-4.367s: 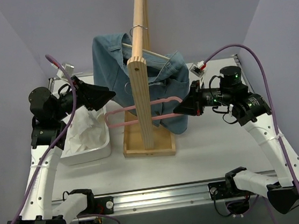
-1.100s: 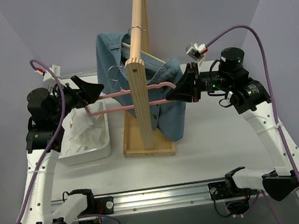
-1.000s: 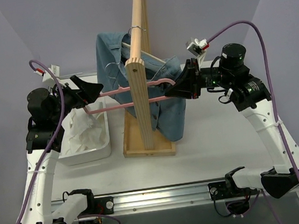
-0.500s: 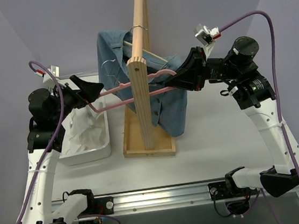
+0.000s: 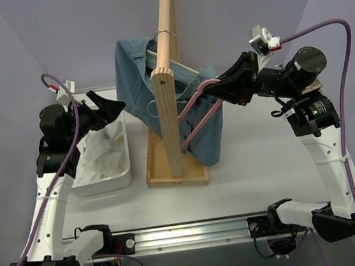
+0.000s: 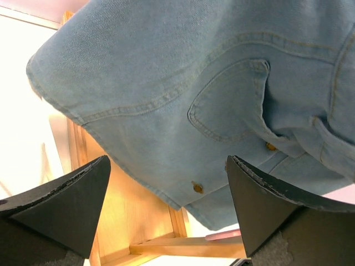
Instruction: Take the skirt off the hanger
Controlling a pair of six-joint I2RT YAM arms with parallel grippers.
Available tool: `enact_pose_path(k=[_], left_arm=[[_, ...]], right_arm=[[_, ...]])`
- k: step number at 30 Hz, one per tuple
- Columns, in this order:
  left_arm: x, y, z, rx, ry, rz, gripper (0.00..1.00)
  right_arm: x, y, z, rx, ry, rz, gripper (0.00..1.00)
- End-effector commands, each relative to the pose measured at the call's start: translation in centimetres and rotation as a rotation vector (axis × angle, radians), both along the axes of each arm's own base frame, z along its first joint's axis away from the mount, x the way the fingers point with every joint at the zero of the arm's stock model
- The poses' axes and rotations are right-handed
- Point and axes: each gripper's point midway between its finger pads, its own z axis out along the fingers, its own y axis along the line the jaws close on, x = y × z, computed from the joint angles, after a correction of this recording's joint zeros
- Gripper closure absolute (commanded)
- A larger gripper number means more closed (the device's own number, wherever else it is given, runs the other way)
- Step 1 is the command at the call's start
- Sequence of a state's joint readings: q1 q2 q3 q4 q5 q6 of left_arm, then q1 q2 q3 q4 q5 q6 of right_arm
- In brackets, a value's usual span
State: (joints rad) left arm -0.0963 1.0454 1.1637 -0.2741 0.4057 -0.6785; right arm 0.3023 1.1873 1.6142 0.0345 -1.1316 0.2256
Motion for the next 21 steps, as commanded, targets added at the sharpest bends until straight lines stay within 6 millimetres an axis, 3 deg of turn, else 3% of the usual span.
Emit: enact_pose_path(k=[1, 4, 7, 15, 21], left_arm=[[0.8, -0.5, 3.2, -0.02, -0.054, -0.03, 0.06], [0.5, -1.1, 3.2, -0.011, -0.051, -0.076, 0.06], [0.1, -1.1, 3.5, -0.016, -0.088, -0.081, 0.06], [0.1, -2.1, 1.8, -0.079, -0.055, -0.132, 0.05], [0.2, -2.2, 2.0, -0.085, -0.067, -0.14, 0.05]], right_arm=[[0.2, -0.4, 2.6, 0.043, -0.11, -0.045, 1.0], [0.5, -0.4, 2.8, 0.076, -0.088, -0.064, 1.0], [0.4, -0.8, 4.2, 0.15, -0.153, -0.098, 1.0], [0.1, -0.3, 6.9, 0.257, -0.178, -0.028, 1.0], [-0.6, -0.6, 9.4, 0.325, -0.217, -0.013, 1.0]])
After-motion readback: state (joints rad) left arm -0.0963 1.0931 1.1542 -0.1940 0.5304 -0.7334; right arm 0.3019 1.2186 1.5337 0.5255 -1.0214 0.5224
